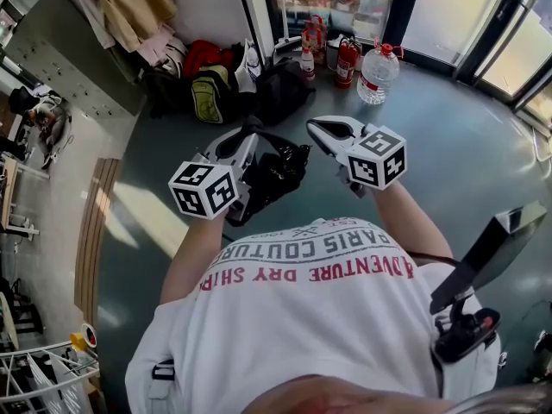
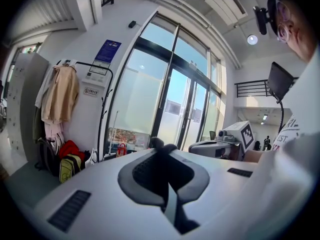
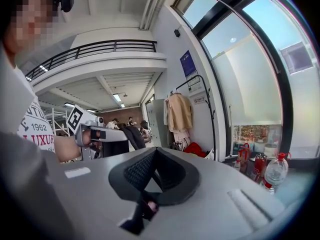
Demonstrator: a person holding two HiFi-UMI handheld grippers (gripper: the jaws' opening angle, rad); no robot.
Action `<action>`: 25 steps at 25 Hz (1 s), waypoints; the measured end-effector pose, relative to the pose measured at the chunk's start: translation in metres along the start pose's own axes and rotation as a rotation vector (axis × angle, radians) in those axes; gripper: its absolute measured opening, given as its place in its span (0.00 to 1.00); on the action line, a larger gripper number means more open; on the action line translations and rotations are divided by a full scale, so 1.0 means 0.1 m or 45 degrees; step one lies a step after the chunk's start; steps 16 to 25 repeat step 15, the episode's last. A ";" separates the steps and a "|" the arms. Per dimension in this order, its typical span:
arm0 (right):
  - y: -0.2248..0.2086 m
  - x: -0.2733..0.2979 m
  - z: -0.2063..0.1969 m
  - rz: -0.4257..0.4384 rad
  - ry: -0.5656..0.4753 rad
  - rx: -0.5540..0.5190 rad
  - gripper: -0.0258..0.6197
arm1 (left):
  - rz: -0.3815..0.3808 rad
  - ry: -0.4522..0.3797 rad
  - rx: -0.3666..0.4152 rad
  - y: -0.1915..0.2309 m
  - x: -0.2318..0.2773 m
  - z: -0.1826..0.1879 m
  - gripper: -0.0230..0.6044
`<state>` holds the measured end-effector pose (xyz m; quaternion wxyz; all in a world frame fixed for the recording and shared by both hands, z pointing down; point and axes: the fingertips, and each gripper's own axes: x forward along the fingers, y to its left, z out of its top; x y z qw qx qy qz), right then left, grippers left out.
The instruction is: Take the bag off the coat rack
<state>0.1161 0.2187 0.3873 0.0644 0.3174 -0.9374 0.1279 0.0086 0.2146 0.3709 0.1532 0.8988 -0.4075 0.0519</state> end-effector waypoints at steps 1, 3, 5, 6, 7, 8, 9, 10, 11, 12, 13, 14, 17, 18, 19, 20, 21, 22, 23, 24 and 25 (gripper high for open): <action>0.01 0.02 0.01 0.003 0.001 0.000 0.04 | 0.004 0.000 0.000 0.02 -0.01 0.01 0.04; 0.01 0.05 -0.01 0.009 0.005 0.000 0.04 | 0.011 0.006 -0.008 0.06 -0.01 -0.01 0.04; 0.00 0.06 -0.04 0.009 0.003 0.005 0.04 | 0.014 0.017 -0.019 0.08 -0.01 -0.06 0.04; -0.01 0.06 -0.06 0.005 0.000 0.009 0.04 | 0.014 0.024 -0.022 0.09 0.00 -0.09 0.04; -0.03 0.07 -0.07 0.001 -0.001 0.014 0.04 | 0.014 0.028 -0.023 0.09 0.00 -0.11 0.04; -0.04 0.07 -0.09 -0.003 -0.001 0.018 0.04 | 0.016 0.030 -0.027 0.10 0.01 -0.12 0.04; -0.04 0.09 -0.09 -0.004 0.002 0.021 0.04 | 0.018 0.028 -0.033 0.12 0.01 -0.13 0.04; -0.05 0.10 -0.10 -0.003 0.004 0.021 0.04 | 0.019 0.025 -0.042 0.13 0.02 -0.13 0.04; -0.05 0.11 -0.10 -0.002 0.006 0.019 0.04 | 0.020 0.023 -0.051 0.14 0.02 -0.14 0.04; -0.05 0.12 -0.10 -0.001 0.007 0.017 0.04 | 0.018 0.023 -0.060 0.15 0.03 -0.15 0.04; -0.05 0.12 -0.10 0.000 0.008 0.015 0.04 | 0.016 0.026 -0.067 0.16 0.03 -0.16 0.04; -0.04 0.12 -0.10 0.000 0.008 0.013 0.04 | 0.015 0.029 -0.073 0.16 0.03 -0.18 0.04; -0.04 0.13 -0.10 0.000 0.009 0.011 0.04 | 0.013 0.032 -0.079 0.16 0.02 -0.19 0.04; -0.04 0.13 -0.10 0.000 0.009 0.011 0.04 | 0.013 0.032 -0.079 0.16 0.02 -0.19 0.04; -0.04 0.13 -0.10 0.000 0.009 0.011 0.04 | 0.013 0.032 -0.079 0.16 0.02 -0.19 0.04; -0.04 0.13 -0.10 0.000 0.009 0.011 0.04 | 0.013 0.032 -0.079 0.16 0.02 -0.19 0.04; -0.04 0.13 -0.10 0.000 0.009 0.011 0.04 | 0.013 0.032 -0.079 0.16 0.02 -0.19 0.04; -0.04 0.13 -0.10 0.000 0.009 0.011 0.04 | 0.013 0.032 -0.079 0.16 0.02 -0.19 0.04; -0.04 0.13 -0.10 0.000 0.009 0.011 0.04 | 0.013 0.032 -0.079 0.16 0.02 -0.19 0.04; -0.04 0.13 -0.10 0.000 0.009 0.011 0.04 | 0.013 0.032 -0.079 0.16 0.02 -0.19 0.04; -0.04 0.13 -0.10 0.000 0.009 0.011 0.04 | 0.013 0.032 -0.079 0.16 0.02 -0.19 0.04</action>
